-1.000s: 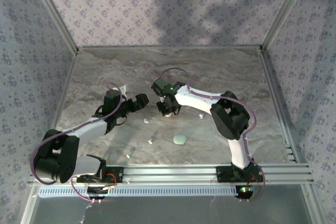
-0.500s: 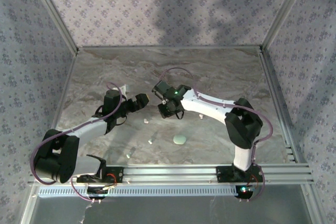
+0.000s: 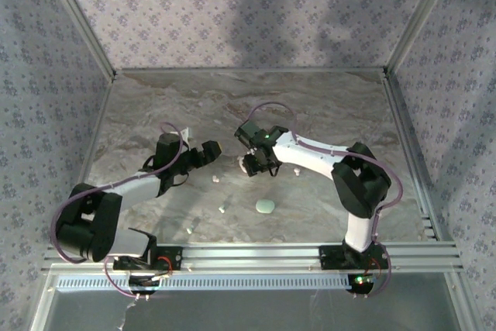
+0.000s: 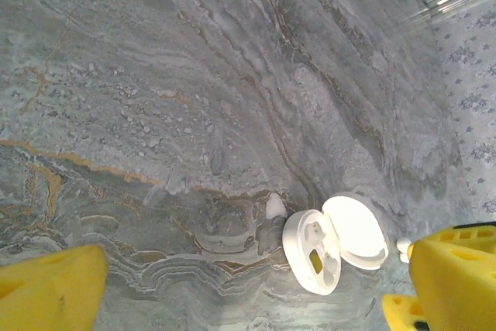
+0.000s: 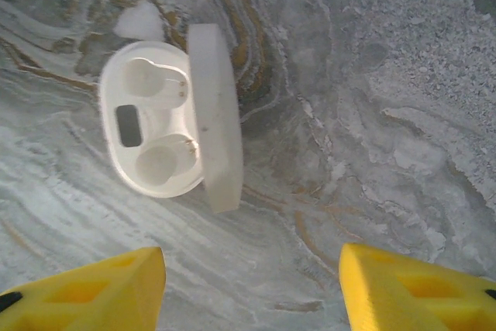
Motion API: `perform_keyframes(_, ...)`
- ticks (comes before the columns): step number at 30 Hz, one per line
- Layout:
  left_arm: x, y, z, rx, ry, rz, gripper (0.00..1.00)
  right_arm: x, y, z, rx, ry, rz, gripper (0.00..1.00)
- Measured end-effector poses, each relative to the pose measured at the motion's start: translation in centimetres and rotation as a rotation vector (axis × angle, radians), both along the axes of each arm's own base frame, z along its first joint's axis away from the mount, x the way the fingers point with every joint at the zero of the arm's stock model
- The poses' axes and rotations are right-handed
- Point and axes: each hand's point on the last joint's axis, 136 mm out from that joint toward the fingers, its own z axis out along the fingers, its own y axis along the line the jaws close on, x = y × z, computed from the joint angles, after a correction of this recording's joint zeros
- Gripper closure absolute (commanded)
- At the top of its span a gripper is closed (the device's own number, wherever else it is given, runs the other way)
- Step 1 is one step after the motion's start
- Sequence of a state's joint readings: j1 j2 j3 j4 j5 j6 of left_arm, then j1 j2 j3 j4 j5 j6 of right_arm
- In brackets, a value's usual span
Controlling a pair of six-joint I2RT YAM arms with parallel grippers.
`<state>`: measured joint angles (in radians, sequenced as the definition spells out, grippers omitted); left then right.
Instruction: Insert the wireless bluetooth earbuds into the charging case
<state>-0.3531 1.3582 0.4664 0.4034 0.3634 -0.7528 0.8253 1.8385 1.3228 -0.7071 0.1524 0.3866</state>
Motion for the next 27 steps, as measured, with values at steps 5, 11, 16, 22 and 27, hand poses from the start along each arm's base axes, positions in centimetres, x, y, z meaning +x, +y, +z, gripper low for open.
perform_keyframes(5,0.0,-0.1,0.1,-0.005,-0.003,-0.006,0.0,0.2,-0.7,-1.8,-0.046,0.025,-0.008,0.37)
perform_keyframes(11,0.0,-0.1,0.1,-0.006,-0.002,-0.007,0.0,0.7,-1.3,-2.4,-0.089,0.017,-0.013,0.37)
perform_keyframes(16,-0.1,-0.2,0.1,-0.007,-0.002,-0.009,0.0,1.4,-1.9,-2.5,-0.121,0.004,-0.024,0.37)
perform_keyframes(22,-0.1,-0.2,0.1,-0.007,-0.002,-0.009,0.0,2.6,-2.4,-2.1,-0.135,-0.019,-0.044,0.38)
perform_keyframes(27,-0.1,-0.2,0.1,-0.007,-0.002,-0.009,0.0,3.4,-2.7,-2.0,-0.141,-0.029,-0.051,0.38)
